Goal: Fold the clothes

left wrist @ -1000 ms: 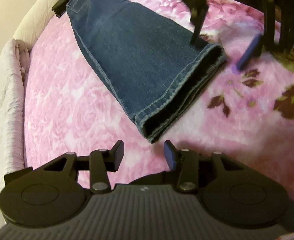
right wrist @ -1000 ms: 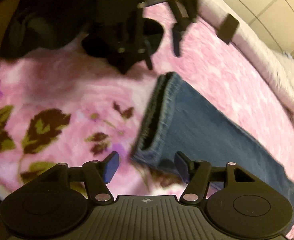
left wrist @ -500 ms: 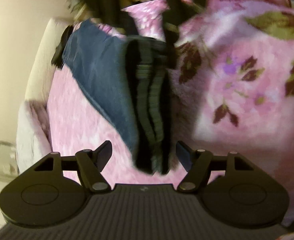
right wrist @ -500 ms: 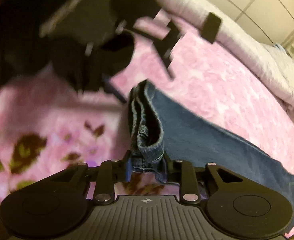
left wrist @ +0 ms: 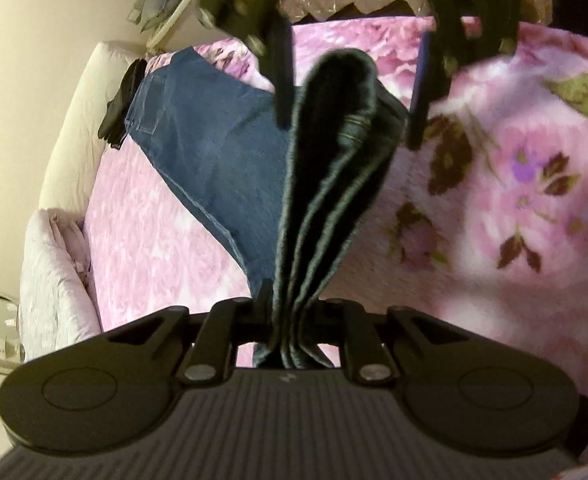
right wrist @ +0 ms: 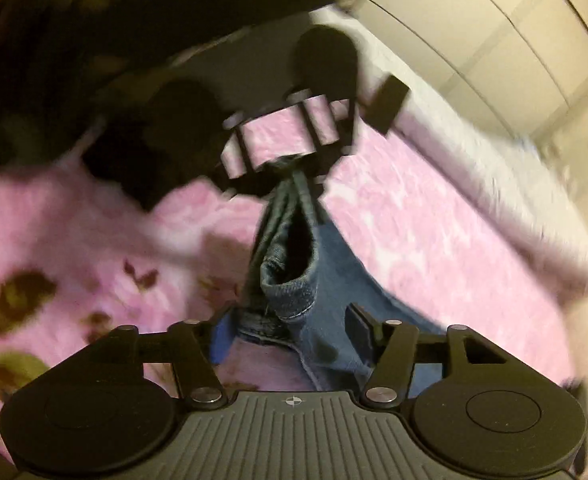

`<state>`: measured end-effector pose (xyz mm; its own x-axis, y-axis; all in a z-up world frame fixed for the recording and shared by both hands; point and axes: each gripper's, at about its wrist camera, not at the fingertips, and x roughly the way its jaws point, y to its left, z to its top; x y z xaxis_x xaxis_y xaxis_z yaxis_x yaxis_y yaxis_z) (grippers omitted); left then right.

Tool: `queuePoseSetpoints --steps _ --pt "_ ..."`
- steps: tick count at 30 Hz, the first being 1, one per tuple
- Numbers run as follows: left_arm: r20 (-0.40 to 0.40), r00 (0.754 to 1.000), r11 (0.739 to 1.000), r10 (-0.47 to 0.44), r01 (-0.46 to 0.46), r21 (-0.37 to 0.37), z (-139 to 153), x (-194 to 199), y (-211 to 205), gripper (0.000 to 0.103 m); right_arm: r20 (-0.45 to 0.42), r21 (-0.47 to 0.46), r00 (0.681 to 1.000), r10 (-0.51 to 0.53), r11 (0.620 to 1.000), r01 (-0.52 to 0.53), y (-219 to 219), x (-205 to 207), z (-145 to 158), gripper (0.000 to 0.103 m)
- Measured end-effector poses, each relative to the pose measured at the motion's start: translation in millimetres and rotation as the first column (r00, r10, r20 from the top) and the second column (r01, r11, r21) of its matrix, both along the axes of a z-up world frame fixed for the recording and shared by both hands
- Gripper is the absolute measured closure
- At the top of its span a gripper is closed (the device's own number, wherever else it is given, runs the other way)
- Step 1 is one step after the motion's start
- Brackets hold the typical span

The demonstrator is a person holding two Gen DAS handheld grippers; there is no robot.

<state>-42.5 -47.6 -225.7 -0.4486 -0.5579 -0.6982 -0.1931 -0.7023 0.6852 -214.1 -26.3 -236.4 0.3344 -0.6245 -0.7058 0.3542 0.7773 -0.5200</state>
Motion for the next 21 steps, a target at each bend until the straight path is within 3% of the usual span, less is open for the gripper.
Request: queuePoseSetpoints --steps 6,8,14,18,21 --pt "-0.023 0.999 0.998 0.031 -0.029 0.047 15 -2 -7 0.092 -0.107 -0.014 0.993 -0.048 0.999 0.047 -28 -18 -40 0.045" --pt "-0.047 0.997 0.995 0.067 -0.064 0.071 28 -4 -12 0.092 -0.077 0.027 0.994 -0.082 0.996 0.085 -37 -28 -34 0.078" --pt "-0.096 0.99 0.991 0.106 -0.097 0.098 76 -18 -37 0.092 0.055 0.098 0.984 -0.167 0.982 0.161 -53 -44 1 0.083" --pt "-0.109 0.99 0.991 0.089 -0.077 0.106 117 -40 -57 0.092 0.178 0.207 0.943 -0.28 0.948 0.242 -77 -60 35 0.082" --pt "-0.106 0.991 0.989 0.082 -0.068 0.128 151 -68 -83 0.092 0.272 0.295 0.887 -0.373 0.91 0.291 -99 -89 64 0.082"
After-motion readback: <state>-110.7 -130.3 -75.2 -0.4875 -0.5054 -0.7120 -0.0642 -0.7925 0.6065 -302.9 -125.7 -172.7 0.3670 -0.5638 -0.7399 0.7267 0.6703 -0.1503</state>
